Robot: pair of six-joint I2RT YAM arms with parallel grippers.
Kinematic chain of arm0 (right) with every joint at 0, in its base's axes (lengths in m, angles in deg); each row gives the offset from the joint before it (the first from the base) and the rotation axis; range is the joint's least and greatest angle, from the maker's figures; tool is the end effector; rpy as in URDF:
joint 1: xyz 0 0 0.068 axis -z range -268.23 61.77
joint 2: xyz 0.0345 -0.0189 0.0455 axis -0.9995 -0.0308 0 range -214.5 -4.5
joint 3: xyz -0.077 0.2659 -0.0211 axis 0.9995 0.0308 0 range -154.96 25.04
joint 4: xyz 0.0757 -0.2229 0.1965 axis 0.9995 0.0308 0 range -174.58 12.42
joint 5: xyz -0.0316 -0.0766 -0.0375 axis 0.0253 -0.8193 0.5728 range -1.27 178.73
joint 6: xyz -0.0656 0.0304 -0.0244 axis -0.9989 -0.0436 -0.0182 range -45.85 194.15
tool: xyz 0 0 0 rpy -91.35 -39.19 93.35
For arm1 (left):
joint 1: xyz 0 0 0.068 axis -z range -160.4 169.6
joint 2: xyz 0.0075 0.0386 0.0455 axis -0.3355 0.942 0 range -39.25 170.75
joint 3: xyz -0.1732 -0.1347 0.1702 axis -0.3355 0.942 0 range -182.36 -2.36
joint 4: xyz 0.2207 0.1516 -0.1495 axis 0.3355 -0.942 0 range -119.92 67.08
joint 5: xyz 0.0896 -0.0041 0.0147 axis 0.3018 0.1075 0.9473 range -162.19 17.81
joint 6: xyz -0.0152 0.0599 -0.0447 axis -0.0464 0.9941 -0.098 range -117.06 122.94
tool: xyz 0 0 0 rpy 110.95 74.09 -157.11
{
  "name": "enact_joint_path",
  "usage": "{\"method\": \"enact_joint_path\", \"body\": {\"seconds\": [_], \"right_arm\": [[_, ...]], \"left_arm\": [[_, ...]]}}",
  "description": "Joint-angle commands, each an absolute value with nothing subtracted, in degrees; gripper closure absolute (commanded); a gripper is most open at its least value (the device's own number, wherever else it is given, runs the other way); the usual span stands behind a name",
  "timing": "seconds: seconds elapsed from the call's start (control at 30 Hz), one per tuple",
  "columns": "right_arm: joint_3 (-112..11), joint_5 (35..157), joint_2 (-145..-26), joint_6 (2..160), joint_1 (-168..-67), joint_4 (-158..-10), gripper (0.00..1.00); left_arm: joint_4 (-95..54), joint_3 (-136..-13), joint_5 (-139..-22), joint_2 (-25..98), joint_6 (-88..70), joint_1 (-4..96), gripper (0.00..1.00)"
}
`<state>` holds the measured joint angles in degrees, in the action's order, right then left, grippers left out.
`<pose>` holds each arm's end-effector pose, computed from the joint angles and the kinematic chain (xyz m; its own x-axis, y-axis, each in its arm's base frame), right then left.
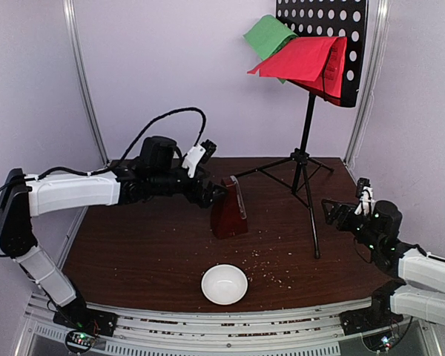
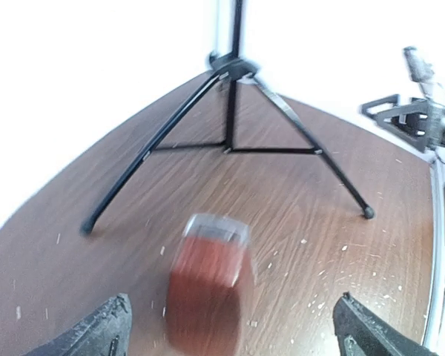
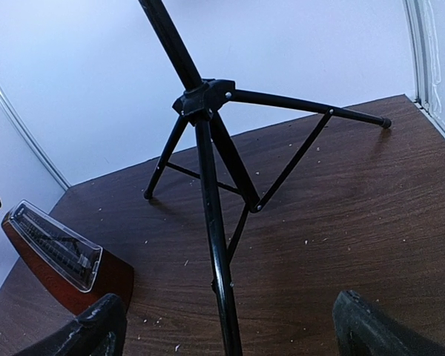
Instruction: Pack up the instrument practice props
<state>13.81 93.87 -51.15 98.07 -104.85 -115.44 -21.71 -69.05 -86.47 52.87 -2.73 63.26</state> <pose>0.2347 0.0761 0.1772 -0.2200 0.3557 -0.9083 -0.3077 0.8583 0.4107 0.3106 -0.3186 0.2549 -0.3775 0.2278 -0.8975 0.7984 0.5711 -0.1908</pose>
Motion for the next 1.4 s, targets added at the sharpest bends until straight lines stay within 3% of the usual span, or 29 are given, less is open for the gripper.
{"method": "enact_joint_path", "body": {"seconds": [0.0, 0.33, 0.73, 1.07, 1.37], "right_arm": [[11.09, 97.65, -51.31, 98.22, -104.62, -114.11, 0.00], [10.26, 99.27, -49.40, 96.96, -104.58, -109.85, 0.00], [9.03, 101.10, -52.33, 97.49, -104.58, -111.26, 0.00], [8.05, 100.58, -54.00, 101.74, -104.58, -111.93, 0.00], [1.34, 104.82, -60.09, 105.78, -106.06, -105.65, 0.08]], "left_arm": [[-25.68, -75.26, -95.42, 58.22, 7.06, 61.71, 0.02], [-24.17, -81.53, -114.93, 66.77, 8.00, 55.66, 0.02], [-23.88, -83.76, -115.18, 72.54, 8.06, 55.85, 0.04], [-16.74, -79.99, -114.12, 73.35, 1.97, 56.36, 0.27], [-11.81, -78.74, -111.98, 73.39, -11.25, 57.24, 0.51]]}}
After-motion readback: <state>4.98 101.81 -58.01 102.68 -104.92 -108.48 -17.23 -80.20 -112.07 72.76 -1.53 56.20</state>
